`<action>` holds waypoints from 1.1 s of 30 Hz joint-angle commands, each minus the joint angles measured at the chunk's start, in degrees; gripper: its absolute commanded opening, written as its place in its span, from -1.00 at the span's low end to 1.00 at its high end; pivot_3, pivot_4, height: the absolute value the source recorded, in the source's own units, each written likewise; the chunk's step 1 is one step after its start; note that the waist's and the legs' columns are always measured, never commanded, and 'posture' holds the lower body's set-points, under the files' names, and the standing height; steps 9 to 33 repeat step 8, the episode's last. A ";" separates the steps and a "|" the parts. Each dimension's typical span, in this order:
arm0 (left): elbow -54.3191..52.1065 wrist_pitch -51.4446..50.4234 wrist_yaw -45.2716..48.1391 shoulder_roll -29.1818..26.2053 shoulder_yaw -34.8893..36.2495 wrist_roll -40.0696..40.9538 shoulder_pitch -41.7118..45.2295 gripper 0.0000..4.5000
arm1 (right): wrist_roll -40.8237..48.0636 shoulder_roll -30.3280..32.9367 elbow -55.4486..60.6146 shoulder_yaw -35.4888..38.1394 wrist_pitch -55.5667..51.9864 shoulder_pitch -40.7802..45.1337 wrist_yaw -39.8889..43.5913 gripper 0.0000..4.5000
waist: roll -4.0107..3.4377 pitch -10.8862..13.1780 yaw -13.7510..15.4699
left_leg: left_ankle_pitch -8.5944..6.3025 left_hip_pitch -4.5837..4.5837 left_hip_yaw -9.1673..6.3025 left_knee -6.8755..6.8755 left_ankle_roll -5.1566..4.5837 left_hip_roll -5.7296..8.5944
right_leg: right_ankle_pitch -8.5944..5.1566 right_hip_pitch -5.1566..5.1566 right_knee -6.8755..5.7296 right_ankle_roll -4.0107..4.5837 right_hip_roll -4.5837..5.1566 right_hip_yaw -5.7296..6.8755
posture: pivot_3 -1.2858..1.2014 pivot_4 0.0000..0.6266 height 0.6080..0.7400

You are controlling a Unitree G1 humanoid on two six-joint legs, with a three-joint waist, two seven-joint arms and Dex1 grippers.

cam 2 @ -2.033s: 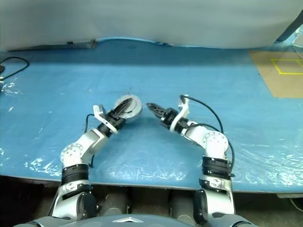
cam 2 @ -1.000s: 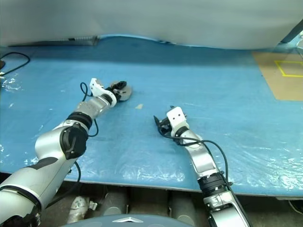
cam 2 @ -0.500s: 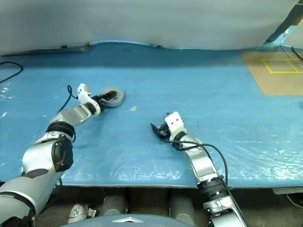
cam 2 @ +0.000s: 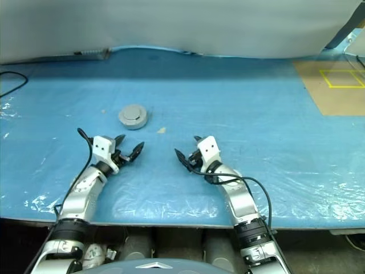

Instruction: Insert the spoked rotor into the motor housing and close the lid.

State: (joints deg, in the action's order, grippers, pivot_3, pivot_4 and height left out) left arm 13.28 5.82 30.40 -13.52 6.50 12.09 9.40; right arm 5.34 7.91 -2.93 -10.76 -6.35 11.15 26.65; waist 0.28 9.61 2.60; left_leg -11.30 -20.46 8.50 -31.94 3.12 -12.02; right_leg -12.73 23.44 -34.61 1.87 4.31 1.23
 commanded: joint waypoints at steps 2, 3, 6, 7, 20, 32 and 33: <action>-6.98 1.47 -1.65 0.19 -1.43 -1.25 -2.87 0.99 | 1.00 -0.65 -0.51 0.64 2.36 0.26 0.49 1.00 | 0.00 0.00 -0.10 | 0.00 -0.01 0.00 0.01 0.01 0.00 | -0.01 0.02 0.00 -0.01 -0.01 0.00 | 0.03 -0.52 1.00; -6.96 1.62 -1.84 0.13 -1.82 -1.78 -3.14 0.99 | 0.90 -0.71 -0.83 0.54 2.43 0.36 0.55 1.00 | 0.00 0.00 -0.11 | 0.00 -0.04 0.00 0.02 0.00 0.00 | -0.01 0.07 0.00 -0.01 -0.02 0.00 | 0.03 -0.52 1.00; -6.80 1.75 -2.35 0.22 -2.39 -2.27 -3.11 0.99 | 0.81 -0.75 -1.36 0.29 2.51 0.66 0.92 1.00 | 0.00 0.00 -0.14 | 0.00 -0.24 0.01 0.01 0.01 0.01 | 0.00 0.29 -0.01 -0.01 -0.02 -0.02 | 0.03 -0.52 1.00; -6.82 1.84 -2.41 0.27 -2.61 -2.37 -2.98 0.99 | 0.78 -0.77 -1.46 0.26 2.52 0.76 1.04 1.00 | 0.00 0.00 -0.15 | 0.01 -0.38 0.01 -0.01 0.02 0.02 | 0.01 0.44 -0.04 -0.02 -0.02 -0.02 | 0.03 -0.52 1.00; -6.76 1.93 -2.44 0.27 -2.77 -2.46 -2.85 0.99 | 0.75 -0.80 -1.61 0.26 2.54 0.88 1.12 1.00 | 0.00 0.00 -0.15 | 0.08 -0.51 0.01 -0.04 0.13 0.02 | 0.01 0.55 -0.07 -0.02 -0.03 -0.02 | 0.03 -0.52 1.00; -6.76 1.93 -2.44 0.27 -2.77 -2.46 -2.85 0.99 | 0.75 -0.80 -1.61 0.26 2.54 0.88 1.12 1.00 | 0.00 0.00 -0.15 | 0.08 -0.51 0.01 -0.04 0.13 0.02 | 0.01 0.55 -0.07 -0.02 -0.03 -0.02 | 0.03 -0.52 1.00; -6.76 1.93 -2.44 0.27 -2.77 -2.46 -2.85 0.99 | 0.75 -0.80 -1.61 0.26 2.54 0.88 1.12 1.00 | 0.00 0.00 -0.15 | 0.08 -0.51 0.01 -0.04 0.13 0.02 | 0.01 0.55 -0.07 -0.02 -0.03 -0.02 | 0.03 -0.52 1.00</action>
